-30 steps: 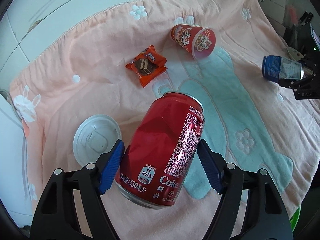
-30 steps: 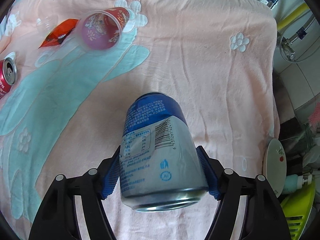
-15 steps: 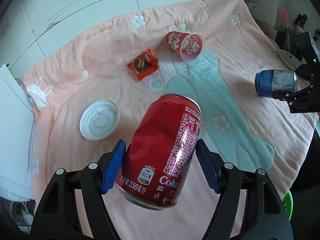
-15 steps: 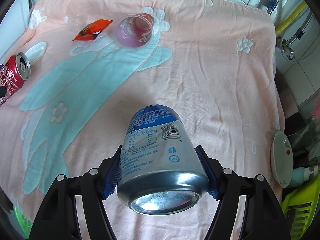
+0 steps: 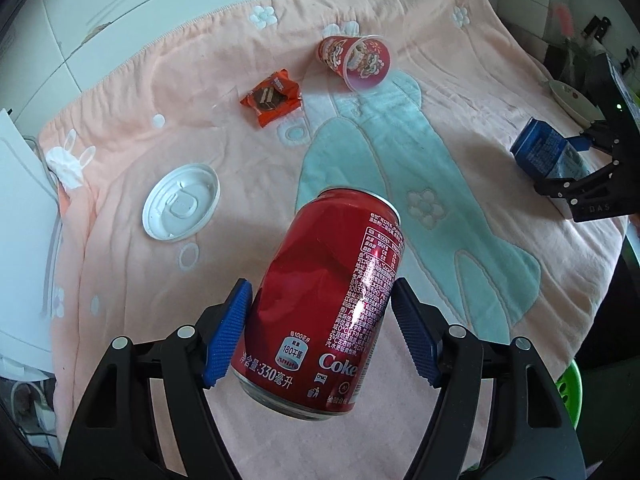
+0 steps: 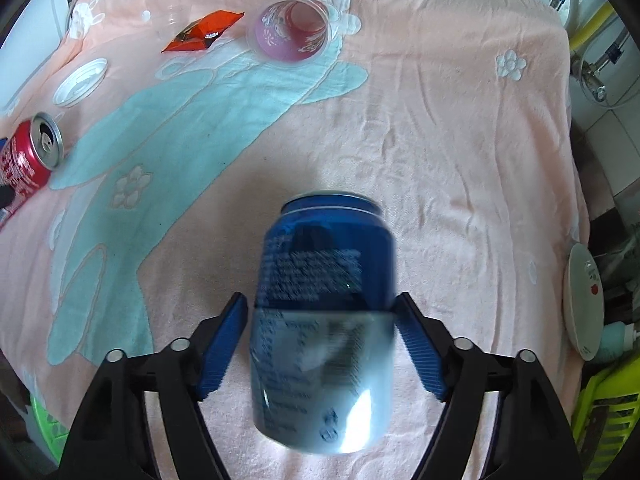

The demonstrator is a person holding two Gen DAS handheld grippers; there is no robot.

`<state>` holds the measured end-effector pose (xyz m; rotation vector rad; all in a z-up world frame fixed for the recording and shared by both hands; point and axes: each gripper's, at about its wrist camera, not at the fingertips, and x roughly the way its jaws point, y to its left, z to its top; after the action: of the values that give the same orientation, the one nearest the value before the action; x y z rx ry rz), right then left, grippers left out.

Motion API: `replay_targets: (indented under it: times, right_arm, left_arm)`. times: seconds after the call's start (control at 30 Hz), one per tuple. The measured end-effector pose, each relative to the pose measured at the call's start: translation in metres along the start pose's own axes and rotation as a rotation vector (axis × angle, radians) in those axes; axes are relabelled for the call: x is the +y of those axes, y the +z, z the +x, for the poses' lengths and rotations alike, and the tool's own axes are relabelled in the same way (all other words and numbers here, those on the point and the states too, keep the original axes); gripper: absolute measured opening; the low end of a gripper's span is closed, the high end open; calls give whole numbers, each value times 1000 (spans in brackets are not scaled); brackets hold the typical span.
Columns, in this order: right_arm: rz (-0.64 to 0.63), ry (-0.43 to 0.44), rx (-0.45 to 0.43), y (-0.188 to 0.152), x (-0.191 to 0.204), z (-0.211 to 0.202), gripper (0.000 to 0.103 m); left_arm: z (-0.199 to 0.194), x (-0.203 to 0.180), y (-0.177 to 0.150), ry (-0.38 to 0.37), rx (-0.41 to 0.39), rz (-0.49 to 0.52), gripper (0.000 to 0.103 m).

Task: Collect trash
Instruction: 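Lift and carry both cans toward the green basket with both tools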

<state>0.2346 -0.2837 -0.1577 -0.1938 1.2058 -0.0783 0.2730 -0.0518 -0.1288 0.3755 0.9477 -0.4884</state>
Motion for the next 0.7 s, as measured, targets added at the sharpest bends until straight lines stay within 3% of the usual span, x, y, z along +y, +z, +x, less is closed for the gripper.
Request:
replay_targets:
  times: [0.17,0.27,0.67,0.7]
  right_arm:
    - [8,-1,24,2,0,10,74]
    - [5,-1,31,2,1,13,66]
    - [-6,8,-9,-4,9,-9,66]
    - [-8,13,-15,-4,9,-13,66]
  left_arm:
    - [10,2,2,-23,37,-8,72]
    - [15,3,4,-32,51,-13,73]
    - [36,-5,7,-48,100,-1,76]
    - [37,-6,7,-47,100,0,71]
